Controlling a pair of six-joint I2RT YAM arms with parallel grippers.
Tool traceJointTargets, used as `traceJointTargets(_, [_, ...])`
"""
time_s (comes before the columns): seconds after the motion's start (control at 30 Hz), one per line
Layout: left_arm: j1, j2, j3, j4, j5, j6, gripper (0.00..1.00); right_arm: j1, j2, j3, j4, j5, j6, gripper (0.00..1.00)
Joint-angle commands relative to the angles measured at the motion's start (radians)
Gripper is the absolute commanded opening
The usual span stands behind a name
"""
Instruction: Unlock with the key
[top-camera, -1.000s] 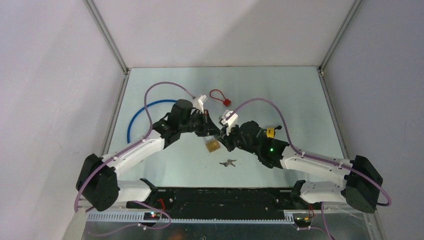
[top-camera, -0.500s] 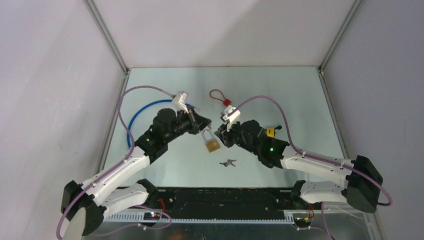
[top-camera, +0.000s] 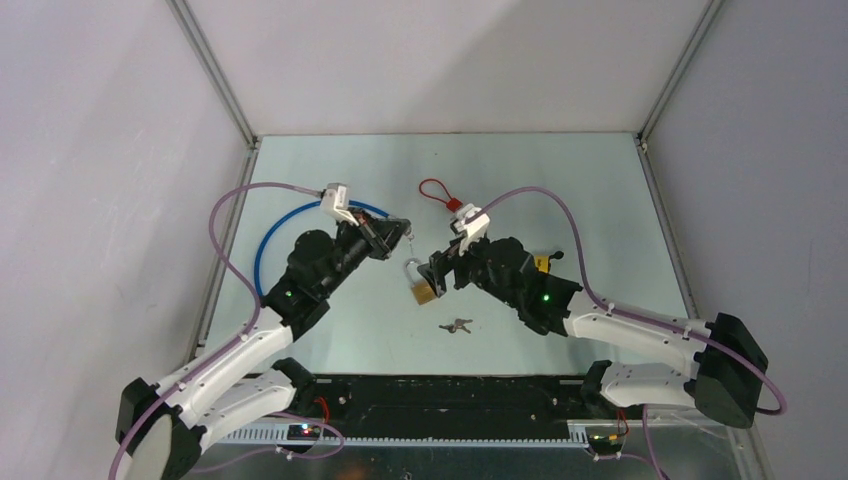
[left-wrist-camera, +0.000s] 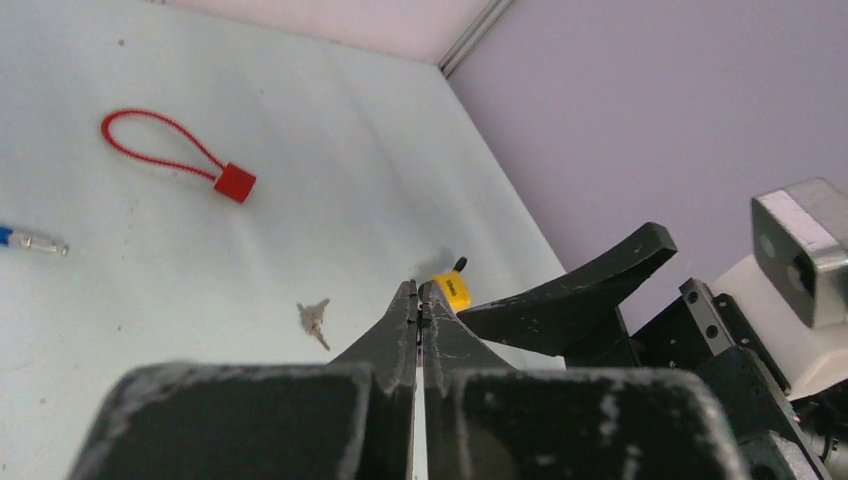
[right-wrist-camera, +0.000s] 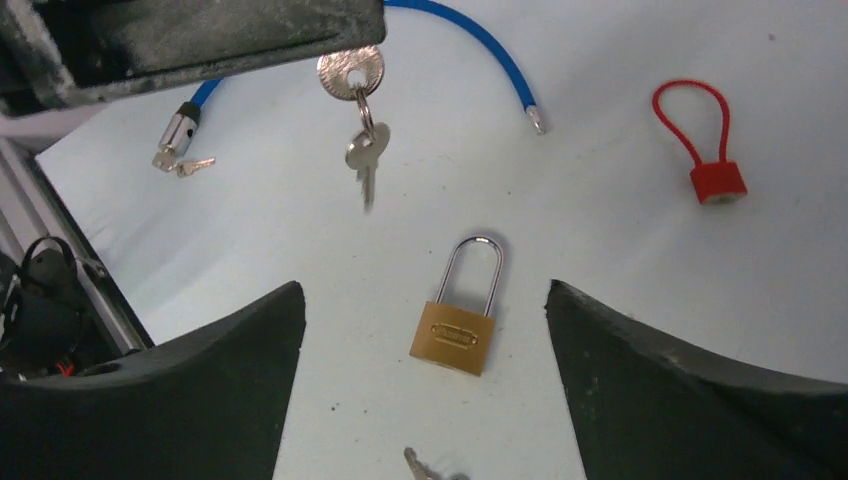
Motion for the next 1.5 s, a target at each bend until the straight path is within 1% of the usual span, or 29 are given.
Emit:
traceJointTargets(0.0, [0.003, -0.021, 0.006, 0.136, -0.026, 0.076, 0.0, -0.094, -0.048, 0.028, 0.113, -0.198, 0.064, 0.97])
traceJointTargets(0.03, [0.006, -0.02, 0.009, 0.147, -0.025, 0.079, 0.0, -0.136, -0.053, 0.03, 0.16, -0.279, 0.144, 0.97])
traceJointTargets(0.07, [0.013, -0.015, 0.021, 0.148, -0.02, 0.078, 0.0, -0.227, -0.051, 0.031, 0.194, -0.425, 0.185, 0.96])
traceJointTargets(0.1, [0.02, -0.013, 0.028, 0.151, -0.015, 0.075, 0.0, -0.268, -0.039, 0.033, 0.274, -0.481, 0.268, 0.96])
traceJointTargets(0.13, [0.036, -0.007, 0.045, 0.153, 0.004, 0.066, 0.0, -0.341, -0.03, 0.037, 0.311, -0.57, 0.303, 0.95])
traceJointTargets(0.17, [0.044, 0.0, 0.053, 0.158, 0.018, 0.063, 0.0, -0.369, -0.006, 0.055, 0.377, -0.604, 0.354, 0.94])
traceJointTargets(0.2, [0.061, 0.004, 0.075, 0.162, 0.043, 0.055, 0.0, -0.414, 0.008, 0.081, 0.406, -0.656, 0.376, 0.93])
traceJointTargets(0.27, [0.087, 0.024, 0.106, 0.181, 0.084, 0.032, 0.0, -0.468, 0.081, 0.111, 0.513, -0.717, 0.459, 0.9])
traceJointTargets(0.3, [0.101, 0.043, 0.116, 0.195, 0.097, 0.022, 0.0, -0.498, 0.1, 0.115, 0.621, -0.737, 0.54, 0.89])
traceJointTargets(0.33, [0.105, 0.051, 0.135, 0.204, 0.126, 0.002, 0.0, -0.511, 0.139, 0.118, 0.676, -0.773, 0.58, 0.86])
traceJointTargets(0.37, [0.108, 0.068, 0.144, 0.218, 0.158, -0.013, 0.0, -0.524, 0.154, 0.119, 0.771, -0.79, 0.649, 0.84])
traceJointTargets(0.43, [0.109, 0.086, 0.16, 0.239, 0.212, -0.037, 0.0, -0.52, 0.193, 0.116, 0.849, -0.828, 0.7, 0.8])
traceJointTargets(0.63, [0.11, 0.103, 0.104, 0.35, 0.307, -0.115, 0.0, -0.469, 0.238, 0.082, 0.917, -0.873, 0.716, 0.69])
traceJointTargets(0.73, [0.109, 0.1, 0.082, 0.42, 0.331, -0.151, 0.0, -0.457, 0.262, 0.082, 0.99, -0.892, 0.748, 0.66])
traceJointTargets(0.87, [0.11, 0.091, 0.054, 0.468, 0.313, -0.179, 0.0, -0.44, 0.291, 0.083, 1.068, -0.908, 0.79, 0.6])
traceJointTargets(0.9, [0.11, 0.089, 0.046, 0.477, 0.307, -0.187, 0.0, -0.438, 0.297, 0.084, 1.073, -0.908, 0.793, 0.57])
traceJointTargets(1.0, [0.109, 0.088, 0.036, 0.529, 0.308, -0.21, 0.0, -0.432, 0.301, 0.084, 1.074, -0.906, 0.798, 0.52])
traceJointTargets(1.27, [0.108, 0.109, 0.032, 0.587, 0.339, -0.262, 0.0, -0.41, 0.294, 0.096, 1.046, -0.898, 0.769, 0.38])
traceJointTargets(1.47, [0.099, 0.12, 0.026, 0.608, 0.341, -0.274, 0.0, -0.4, 0.292, 0.099, 1.048, -0.885, 0.764, 0.35])
